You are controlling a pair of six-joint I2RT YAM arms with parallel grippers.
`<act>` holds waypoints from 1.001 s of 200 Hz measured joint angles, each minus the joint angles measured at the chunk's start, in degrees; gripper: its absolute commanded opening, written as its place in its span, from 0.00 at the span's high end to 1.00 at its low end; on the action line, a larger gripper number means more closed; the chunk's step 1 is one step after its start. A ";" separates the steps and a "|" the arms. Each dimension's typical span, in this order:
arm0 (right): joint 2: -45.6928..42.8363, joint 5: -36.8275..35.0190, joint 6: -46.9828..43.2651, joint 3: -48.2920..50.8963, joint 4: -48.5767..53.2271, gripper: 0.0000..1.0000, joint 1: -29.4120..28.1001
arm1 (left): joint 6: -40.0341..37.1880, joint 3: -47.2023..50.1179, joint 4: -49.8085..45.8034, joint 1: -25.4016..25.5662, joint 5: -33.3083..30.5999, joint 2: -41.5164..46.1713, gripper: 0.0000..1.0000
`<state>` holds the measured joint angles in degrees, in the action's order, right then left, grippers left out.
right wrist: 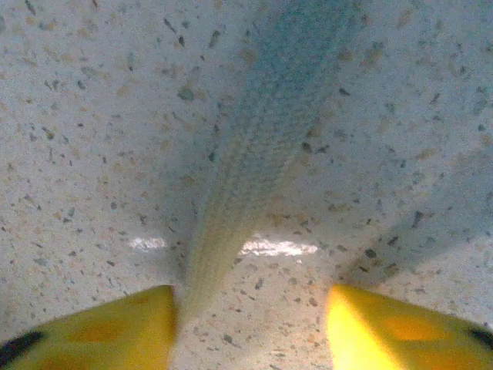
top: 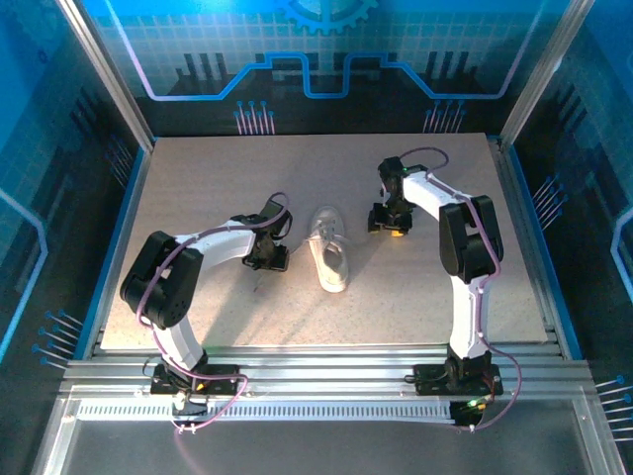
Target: Tie the shoes
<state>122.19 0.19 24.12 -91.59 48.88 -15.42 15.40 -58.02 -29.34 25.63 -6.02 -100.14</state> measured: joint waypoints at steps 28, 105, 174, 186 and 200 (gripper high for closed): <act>-0.15 0.35 -0.59 1.07 -1.01 1.00 0.02 | 0.33 0.00 -0.87 -0.33 -0.22 0.11 0.98; -12.22 1.99 -2.80 7.87 -9.27 1.00 0.11 | -0.50 -7.72 -6.60 -1.55 2.01 11.63 1.00; -18.88 11.74 -1.62 5.99 -15.17 1.00 0.09 | 4.76 -20.68 1.09 6.12 8.13 12.76 1.00; -18.78 13.86 -0.92 4.87 -15.26 1.00 0.09 | 5.79 -21.68 5.14 8.37 8.79 11.06 1.00; -18.32 15.96 -0.09 3.06 -15.58 1.00 0.11 | 6.25 -23.28 9.57 10.95 9.18 7.82 1.00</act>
<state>103.88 16.14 24.03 -88.53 33.30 -15.31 21.65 -81.30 -19.77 36.58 3.16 -92.31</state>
